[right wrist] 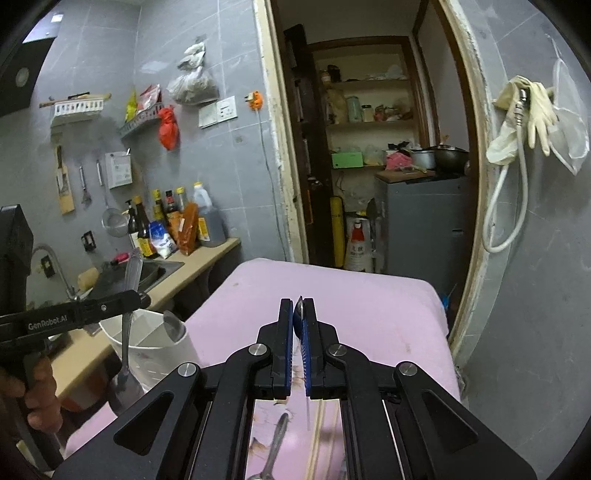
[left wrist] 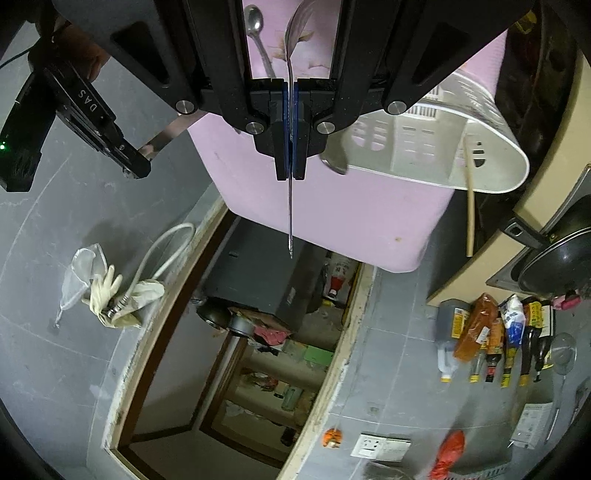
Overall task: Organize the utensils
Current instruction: 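Lower both utensils into the caddy and open both tools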
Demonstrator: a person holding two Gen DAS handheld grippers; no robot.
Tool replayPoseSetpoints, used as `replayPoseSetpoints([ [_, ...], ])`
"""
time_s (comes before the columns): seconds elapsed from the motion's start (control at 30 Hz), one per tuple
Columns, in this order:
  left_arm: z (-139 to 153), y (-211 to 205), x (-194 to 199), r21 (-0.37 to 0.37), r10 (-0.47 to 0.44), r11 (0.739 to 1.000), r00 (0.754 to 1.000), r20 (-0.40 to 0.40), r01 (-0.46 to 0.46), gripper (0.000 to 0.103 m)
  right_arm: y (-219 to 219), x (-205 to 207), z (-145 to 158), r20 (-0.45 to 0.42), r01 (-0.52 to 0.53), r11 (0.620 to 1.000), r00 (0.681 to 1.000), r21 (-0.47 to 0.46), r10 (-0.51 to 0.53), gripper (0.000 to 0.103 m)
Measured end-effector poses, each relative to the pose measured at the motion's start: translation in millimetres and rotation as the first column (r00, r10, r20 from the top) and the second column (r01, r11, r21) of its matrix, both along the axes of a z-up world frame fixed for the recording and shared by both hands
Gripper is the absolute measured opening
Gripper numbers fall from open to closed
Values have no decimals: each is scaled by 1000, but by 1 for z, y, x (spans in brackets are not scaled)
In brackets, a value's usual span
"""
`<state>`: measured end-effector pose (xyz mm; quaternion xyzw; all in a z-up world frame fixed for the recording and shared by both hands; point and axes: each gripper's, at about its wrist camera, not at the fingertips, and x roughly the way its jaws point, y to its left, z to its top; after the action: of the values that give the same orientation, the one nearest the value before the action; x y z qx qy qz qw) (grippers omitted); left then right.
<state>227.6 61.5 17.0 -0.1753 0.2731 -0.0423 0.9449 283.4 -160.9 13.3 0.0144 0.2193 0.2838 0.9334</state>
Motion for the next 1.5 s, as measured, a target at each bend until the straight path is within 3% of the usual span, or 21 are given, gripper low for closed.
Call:
replayPoseSetpoints([
  [0.2,6,23,-2,-49,26,998,999,20,-25,0,5,-1,12,-6,-10,1000,1000,26,10,2],
  [0.37,22,65,0,-125,96,988,992,82,-85,0,20,0,49,42,-77,994,996,82,74,2],
  [0.57,31,135,4,-229,213,957,966,147,-177,0,56,-9,88,114,-185,974,979,134,170,2],
  [0.77,28,176,-1,-232,302,938,937,177,-258,0,90,-14,105,132,-269,948,960,168,249,2],
  [1.07,-3,176,1,-190,316,939,936,157,-286,0,137,-10,69,26,-282,954,959,97,281,2],
  [1.5,-38,142,-1,-54,272,962,949,162,-266,0,152,-5,4,-114,-225,974,967,21,226,3],
])
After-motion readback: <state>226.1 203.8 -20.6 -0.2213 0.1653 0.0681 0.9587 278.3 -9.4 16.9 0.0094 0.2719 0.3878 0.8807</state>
